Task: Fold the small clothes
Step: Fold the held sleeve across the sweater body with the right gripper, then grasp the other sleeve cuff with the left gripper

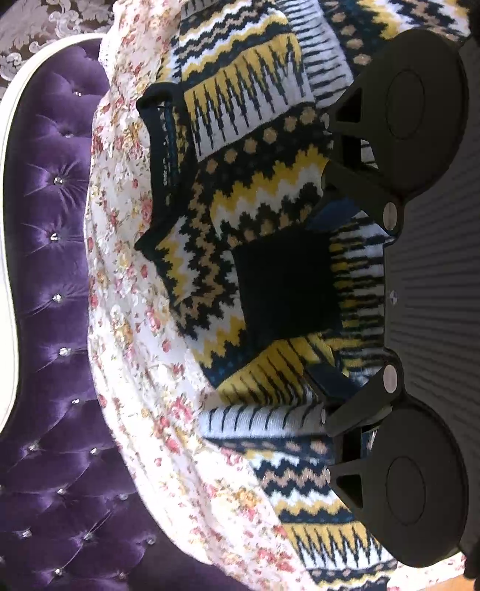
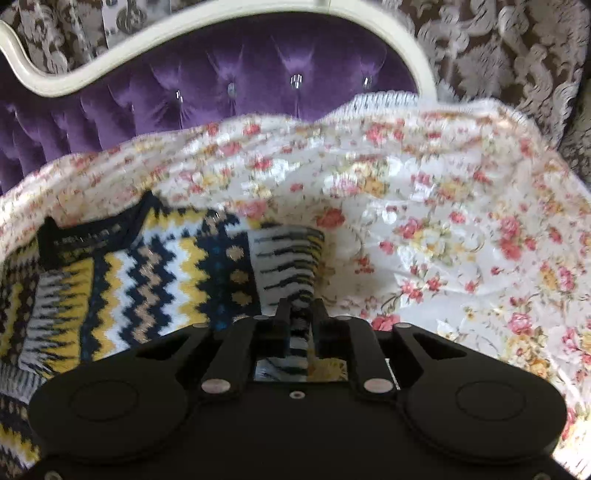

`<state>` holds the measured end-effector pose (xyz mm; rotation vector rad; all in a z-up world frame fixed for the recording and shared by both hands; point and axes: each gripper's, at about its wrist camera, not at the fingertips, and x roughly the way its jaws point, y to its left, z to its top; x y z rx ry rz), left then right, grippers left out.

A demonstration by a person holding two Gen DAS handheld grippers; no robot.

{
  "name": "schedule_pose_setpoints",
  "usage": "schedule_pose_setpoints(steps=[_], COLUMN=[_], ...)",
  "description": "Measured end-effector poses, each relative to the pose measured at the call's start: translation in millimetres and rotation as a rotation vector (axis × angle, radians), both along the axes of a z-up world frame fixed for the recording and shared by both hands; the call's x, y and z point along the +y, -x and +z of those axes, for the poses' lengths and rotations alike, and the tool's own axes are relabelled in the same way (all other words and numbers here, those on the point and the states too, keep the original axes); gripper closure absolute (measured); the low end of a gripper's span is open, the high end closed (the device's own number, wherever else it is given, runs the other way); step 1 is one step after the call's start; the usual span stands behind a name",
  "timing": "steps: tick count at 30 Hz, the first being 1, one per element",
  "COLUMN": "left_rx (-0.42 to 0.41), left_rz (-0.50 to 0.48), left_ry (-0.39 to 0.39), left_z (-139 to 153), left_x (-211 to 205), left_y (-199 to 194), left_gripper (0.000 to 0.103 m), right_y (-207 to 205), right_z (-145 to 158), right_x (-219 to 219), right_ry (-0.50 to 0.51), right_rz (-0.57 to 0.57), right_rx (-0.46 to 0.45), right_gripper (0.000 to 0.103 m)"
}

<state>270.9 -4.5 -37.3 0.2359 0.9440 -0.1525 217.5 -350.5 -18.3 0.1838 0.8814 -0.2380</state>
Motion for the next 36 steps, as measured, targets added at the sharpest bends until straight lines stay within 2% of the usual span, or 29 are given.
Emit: schedule_pose_setpoints(steps=[3, 6, 8, 12, 14, 16, 20, 22, 28, 36], left_rx=[-0.016, -0.013, 0.003, 0.004, -0.021, -0.058, -0.128, -0.141, -0.147, -0.173], left_rz=[0.009, 0.019, 0.018, 0.049, 0.069, 0.091, 0.121, 0.133, 0.181, 0.379], left_ry=[0.001, 0.02, 0.067, 0.173, 0.226, 0.252, 0.224, 0.221, 0.316, 0.293], left_z=[6.4, 9.6, 10.7, 18.2, 26.9, 36.8, 51.7, 54.6, 48.2, 22.7], left_x=[4.4, 9.4, 14.9, 31.8, 45.3, 60.4, 90.1, 109.3, 172.2, 258.6], left_y=[4.9, 9.1, 11.7, 22.5, 30.2, 38.1, 49.8, 54.1, 68.4, 74.6], left_gripper=[0.025, 0.025, 0.025, 0.025, 0.025, 0.025, 0.025, 0.025, 0.025, 0.025], right_y=[9.6, 8.6, 9.0, 21.5, 29.3, 36.7, 49.9, 54.5, 62.6, 61.1], right_z=[9.4, -1.8, -13.6, -0.6, 12.7, 26.9, 47.4, 50.9, 53.7, 46.1], right_x=[9.2, 16.7, 19.8, 21.5, 28.3, 42.0, 74.5, 87.5, 133.4, 168.3], right_ry=[-0.014, 0.025, 0.047, 0.015, -0.007, 0.003, -0.017, -0.055, -0.125, -0.145], right_rz=[-0.005, -0.007, -0.008, -0.053, -0.048, -0.029, 0.028, 0.053, 0.163, 0.256], right_rx=[-0.033, 0.028, 0.073, 0.02, -0.023, -0.069, -0.134, -0.155, -0.17, -0.15], right_gripper=[0.077, 0.067, 0.065, 0.059, 0.049, 0.031, 0.022, 0.009, 0.004, 0.004])
